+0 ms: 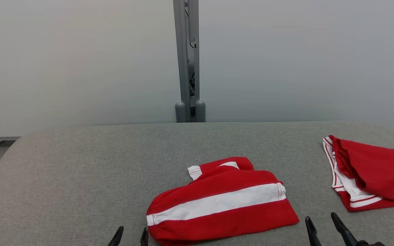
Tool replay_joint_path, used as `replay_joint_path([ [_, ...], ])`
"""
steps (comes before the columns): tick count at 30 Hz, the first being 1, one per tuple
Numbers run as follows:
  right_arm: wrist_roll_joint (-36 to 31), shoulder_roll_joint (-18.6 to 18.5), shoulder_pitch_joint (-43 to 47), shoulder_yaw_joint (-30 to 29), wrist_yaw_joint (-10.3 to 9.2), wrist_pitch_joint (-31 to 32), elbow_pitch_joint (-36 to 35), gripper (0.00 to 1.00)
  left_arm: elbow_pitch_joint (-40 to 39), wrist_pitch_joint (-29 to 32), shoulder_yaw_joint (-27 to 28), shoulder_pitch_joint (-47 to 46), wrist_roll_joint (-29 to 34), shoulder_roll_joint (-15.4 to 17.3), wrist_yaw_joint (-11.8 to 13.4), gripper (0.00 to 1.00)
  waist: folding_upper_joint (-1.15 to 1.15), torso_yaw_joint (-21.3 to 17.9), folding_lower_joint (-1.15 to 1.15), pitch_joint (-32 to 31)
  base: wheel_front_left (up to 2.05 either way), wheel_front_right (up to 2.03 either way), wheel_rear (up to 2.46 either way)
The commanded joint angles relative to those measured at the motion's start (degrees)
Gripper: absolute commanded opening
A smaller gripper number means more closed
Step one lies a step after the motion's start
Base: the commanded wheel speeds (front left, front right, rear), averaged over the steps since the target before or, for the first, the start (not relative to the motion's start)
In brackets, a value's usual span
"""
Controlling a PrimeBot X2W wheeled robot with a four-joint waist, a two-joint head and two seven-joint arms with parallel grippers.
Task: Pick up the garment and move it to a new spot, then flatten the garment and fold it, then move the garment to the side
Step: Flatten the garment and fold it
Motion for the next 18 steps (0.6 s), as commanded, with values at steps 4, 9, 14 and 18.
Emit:
replay_joint_path([
  [4,-0.13,-0.30,-1.26,0.75,-0.02,-0.02,0.11,1.00,6.98,1.17,-0.99,-7.52,-3.32,0.26,-3.44,1.00,0.00,-0.17,0.00,2.04,0.00,0.00,0.00],
  [9,-0.14,-0.98,-2.36,1.83,-0.02,-0.02,0.35,1.00,13.49,7.11,-1.57,-13.08,-5.35,0.22,-4.01,1.00,0.00,-0.63,0.00,3.71,0.00,0.00,0.00],
  [14,0.05,-1.78,-3.14,2.22,-0.03,-0.02,0.01,1.00,16.60,11.40,-2.72,-15.67,-10.07,0.24,-4.75,1.00,0.00,-1.14,0.00,5.09,0.00,0.00,0.00],
  [18,0.06,-2.11,-3.43,2.59,-0.02,-0.02,0.01,1.00,17.97,12.79,-3.66,-16.39,-11.15,0.26,-4.79,1.00,0.00,-1.38,0.00,5.67,0.00,0.00,0.00],
])
